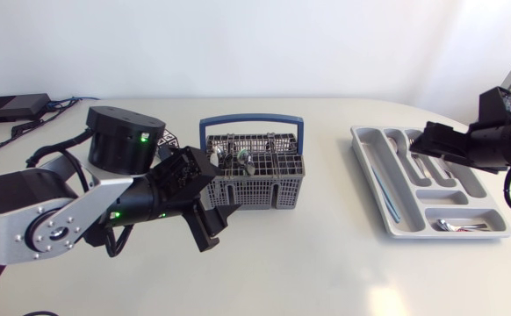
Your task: Transfer all utensils from the basket to the drawer tray.
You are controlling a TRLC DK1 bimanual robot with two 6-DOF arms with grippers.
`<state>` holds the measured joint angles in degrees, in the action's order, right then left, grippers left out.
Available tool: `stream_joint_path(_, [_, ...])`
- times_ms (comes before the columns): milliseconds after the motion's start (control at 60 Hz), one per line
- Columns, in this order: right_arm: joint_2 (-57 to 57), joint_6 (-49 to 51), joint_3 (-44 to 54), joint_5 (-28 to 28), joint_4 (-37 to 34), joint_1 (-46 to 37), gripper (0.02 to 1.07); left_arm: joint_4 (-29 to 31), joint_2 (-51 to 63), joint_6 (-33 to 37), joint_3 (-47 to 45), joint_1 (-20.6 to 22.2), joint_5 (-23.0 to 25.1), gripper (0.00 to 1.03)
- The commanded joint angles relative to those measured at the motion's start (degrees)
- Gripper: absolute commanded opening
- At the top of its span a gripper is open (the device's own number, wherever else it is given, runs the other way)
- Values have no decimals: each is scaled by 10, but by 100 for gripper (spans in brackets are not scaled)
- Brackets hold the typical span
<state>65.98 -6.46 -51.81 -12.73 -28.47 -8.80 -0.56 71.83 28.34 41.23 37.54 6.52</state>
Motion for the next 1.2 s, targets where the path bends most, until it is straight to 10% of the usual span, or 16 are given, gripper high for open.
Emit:
stream_joint_path(0, [-9, 18, 18, -48, 1, 55, 102, -4, 16, -2, 16, 10, -5, 88])
stream_joint_path(333, [129, 51, -26, -64, 41, 320, 102, 1, 24, -1, 24, 10, -19, 88])
stream_joint_path(800, [298, 58, -153, -70, 98, 399, 92, 0, 26, 1, 24, -4, -20, 88])
stream_joint_path(1183, [331, 72, -173, -68, 134, 411, 24, -7, 28, 1, 17, -14, -20, 88])
